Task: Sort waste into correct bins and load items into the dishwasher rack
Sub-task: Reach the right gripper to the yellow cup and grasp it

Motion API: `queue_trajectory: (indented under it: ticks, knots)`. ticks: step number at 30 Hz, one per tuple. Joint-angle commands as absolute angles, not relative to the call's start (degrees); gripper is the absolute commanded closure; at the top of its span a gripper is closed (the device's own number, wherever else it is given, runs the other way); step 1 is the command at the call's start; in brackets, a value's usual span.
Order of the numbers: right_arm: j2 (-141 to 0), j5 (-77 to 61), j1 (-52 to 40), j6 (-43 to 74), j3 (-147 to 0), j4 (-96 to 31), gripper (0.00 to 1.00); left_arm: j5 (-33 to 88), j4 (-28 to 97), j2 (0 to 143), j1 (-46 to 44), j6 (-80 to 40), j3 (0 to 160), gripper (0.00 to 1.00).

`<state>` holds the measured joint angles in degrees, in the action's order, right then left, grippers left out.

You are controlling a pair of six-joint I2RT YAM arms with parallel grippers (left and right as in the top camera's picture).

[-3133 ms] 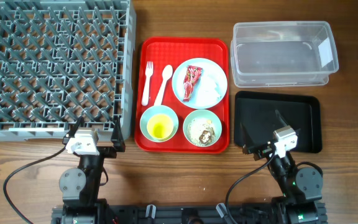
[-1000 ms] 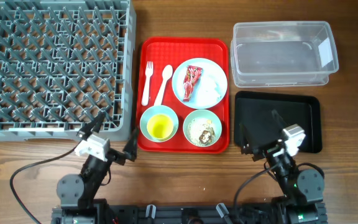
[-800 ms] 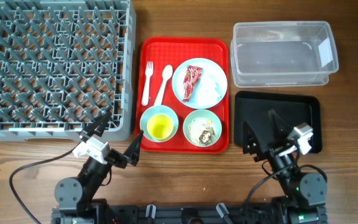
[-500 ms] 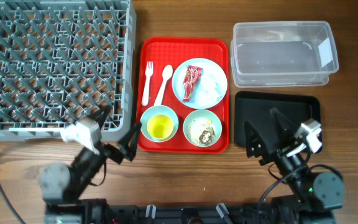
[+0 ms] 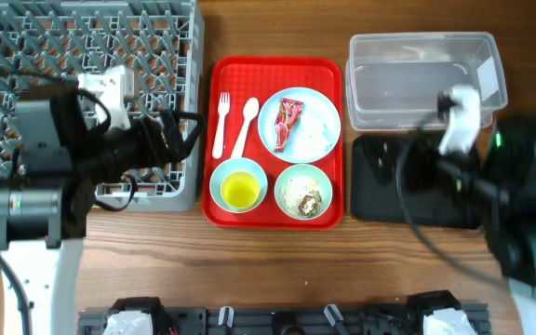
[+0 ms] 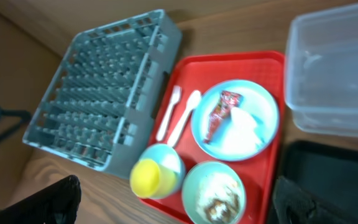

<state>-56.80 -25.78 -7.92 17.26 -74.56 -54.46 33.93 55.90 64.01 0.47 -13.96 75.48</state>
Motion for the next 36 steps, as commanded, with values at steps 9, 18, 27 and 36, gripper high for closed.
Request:
queue_trajectory:
  ticks: [9, 18, 27, 36]
  knots:
    - [-77.34, -34.72, -20.03, 17.34, -77.19, -59.07, 0.23, 29.02, 64.16, 58.67, 0.47, -15.31, 77.06, 0.15]
    - [-91.64, -12.49, -40.58, 31.94, -77.19, -55.35, 0.35, 14.66, 64.16, 42.87, 0.47, -15.92, 77.06, 0.00]
    - [-102.35, -7.51, -43.92, 35.14, -77.19, -48.38, 0.47, 14.68, 66.57, 39.42, 0.47, -15.92, 77.06, 0.00]
    - [-106.21, -7.46, -44.10, 37.67, -77.12, -45.63, 0.65, 14.70, 67.13, 39.42, 0.47, -15.90, 77.06, 0.00]
